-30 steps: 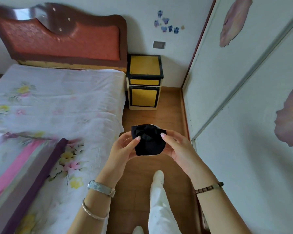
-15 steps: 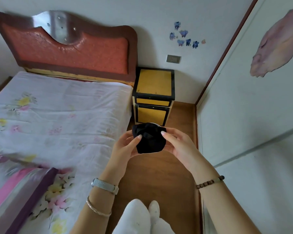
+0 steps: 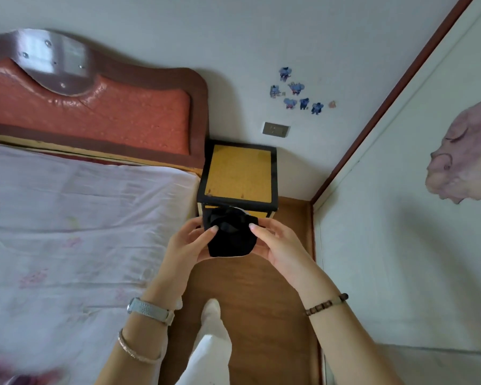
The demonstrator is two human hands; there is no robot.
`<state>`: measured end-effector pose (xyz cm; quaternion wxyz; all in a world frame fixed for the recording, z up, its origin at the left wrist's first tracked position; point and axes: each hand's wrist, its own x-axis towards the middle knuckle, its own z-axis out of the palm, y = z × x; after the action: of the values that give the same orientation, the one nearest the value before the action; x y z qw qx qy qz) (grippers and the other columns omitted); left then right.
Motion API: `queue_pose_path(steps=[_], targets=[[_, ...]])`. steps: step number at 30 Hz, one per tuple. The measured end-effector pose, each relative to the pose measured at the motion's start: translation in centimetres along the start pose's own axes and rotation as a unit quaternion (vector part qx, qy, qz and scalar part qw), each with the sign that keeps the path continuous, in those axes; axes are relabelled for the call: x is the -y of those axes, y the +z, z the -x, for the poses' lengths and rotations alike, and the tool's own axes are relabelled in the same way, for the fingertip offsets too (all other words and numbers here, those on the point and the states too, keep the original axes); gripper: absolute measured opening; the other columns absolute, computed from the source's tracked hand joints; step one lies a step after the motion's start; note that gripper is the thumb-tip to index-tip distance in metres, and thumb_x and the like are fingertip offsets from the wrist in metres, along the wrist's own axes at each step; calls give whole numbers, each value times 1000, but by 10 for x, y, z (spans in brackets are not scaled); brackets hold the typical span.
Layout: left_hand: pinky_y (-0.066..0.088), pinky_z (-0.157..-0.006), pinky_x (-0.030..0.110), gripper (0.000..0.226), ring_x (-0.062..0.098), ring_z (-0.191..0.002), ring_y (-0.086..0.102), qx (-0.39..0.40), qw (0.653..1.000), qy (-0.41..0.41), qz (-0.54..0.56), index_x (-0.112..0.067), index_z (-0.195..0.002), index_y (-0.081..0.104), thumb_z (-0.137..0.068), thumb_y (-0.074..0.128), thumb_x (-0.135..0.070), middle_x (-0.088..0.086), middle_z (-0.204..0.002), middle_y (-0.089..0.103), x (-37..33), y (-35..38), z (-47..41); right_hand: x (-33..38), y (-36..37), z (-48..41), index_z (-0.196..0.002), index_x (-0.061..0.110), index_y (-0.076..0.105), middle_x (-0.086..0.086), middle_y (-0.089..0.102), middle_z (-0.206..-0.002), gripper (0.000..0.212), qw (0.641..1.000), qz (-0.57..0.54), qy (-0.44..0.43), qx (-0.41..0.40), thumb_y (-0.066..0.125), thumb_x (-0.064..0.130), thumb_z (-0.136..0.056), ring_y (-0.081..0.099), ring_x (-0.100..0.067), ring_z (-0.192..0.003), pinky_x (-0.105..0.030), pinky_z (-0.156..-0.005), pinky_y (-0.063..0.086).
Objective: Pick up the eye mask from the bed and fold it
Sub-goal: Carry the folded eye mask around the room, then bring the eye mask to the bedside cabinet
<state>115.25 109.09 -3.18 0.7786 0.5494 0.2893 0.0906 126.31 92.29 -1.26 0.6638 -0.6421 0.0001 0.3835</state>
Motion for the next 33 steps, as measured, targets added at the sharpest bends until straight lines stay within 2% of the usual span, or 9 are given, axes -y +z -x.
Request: queue_pose_path(steps=[4,7,11,16,18,22,26,29,33], targets=[[64,-74,35,29,35,-102,73,16,1000,-20,7,0,-122,60,-95,61,-9,20,-110,75,-29,1,-63,34,5,-57,-121,8,67,-15,74,-116,25,999,-36,2,-7,66,12,-96,76,-24,-102,-30,-80,62],[64,-74,33,29,36,-100,73,34,999,-25,-3,3,-125,58,-96,58,-5,24,-113,73,-49,4,-105,53,7,-94,-120,8,67,-16,75,-115,25,998,-48,3,-27,67,12,-95,77,-23,-98,-27,-75,61],[64,-76,34,30,34,-101,74,44,999,-26,-20,1,-126,60,-97,56,-5,24,-113,73,-66,7,-151,72,5,-134,-124,7,66,-15,75,-116,28,998,-59,15,-33,66,12,-96,77,-24,-101,-26,-75,61],[64,-75,33,30,28,-98,75,35,999,-34,-22,-3,-127,61,-98,53,-2,23,-110,74,-70,14,-207,95,-3,-189,-129,7,63,-14,74,-119,33,999,-30,31,-34,65,14,-97,76,-24,-104,-32,-86,62],[64,-74,31,30,21,-95,77,33,999,-38,-20,-5,-127,62,-99,51,-2,17,-106,75,-70,18,-229,105,-7,-210,-127,9,64,-12,75,-117,31,999,-20,38,-32,65,14,-97,77,-22,-102,-29,-82,62],[64,-75,32,33,16,-90,77,9,999,-49,-5,-7,-129,61,-100,48,0,17,-108,74,-67,26,-270,123,-17,-254,-123,11,65,-11,76,-114,27,999,-5,50,-19,65,13,-96,77,-21,-98,-25,-75,61],[63,-80,35,35,26,-103,73,-34,997,-57,-30,-4,-133,59,-99,51,0,21,-113,72,-56,26,-314,133,-22,-303,-124,13,64,-12,75,-114,28,997,49,61,-14,66,14,-96,75,-24,-103,-32,-85,62],[63,-81,36,35,33,-106,71,-84,993,-71,-42,-2,-132,59,-97,56,-2,21,-109,73,-37,20,-347,131,-23,-339,-113,19,64,-7,74,-111,20,995,65,78,-6,67,12,-95,74,-20,-100,-22,-72,61],[64,-71,29,31,32,-98,74,-144,984,-94,-55,-3,-125,63,-94,63,-4,20,-102,74,-4,10,-392,112,-24,-392,-122,11,64,-10,72,-116,28,990,104,98,-12,68,11,-95,72,-21,-103,-19,-68,60]])
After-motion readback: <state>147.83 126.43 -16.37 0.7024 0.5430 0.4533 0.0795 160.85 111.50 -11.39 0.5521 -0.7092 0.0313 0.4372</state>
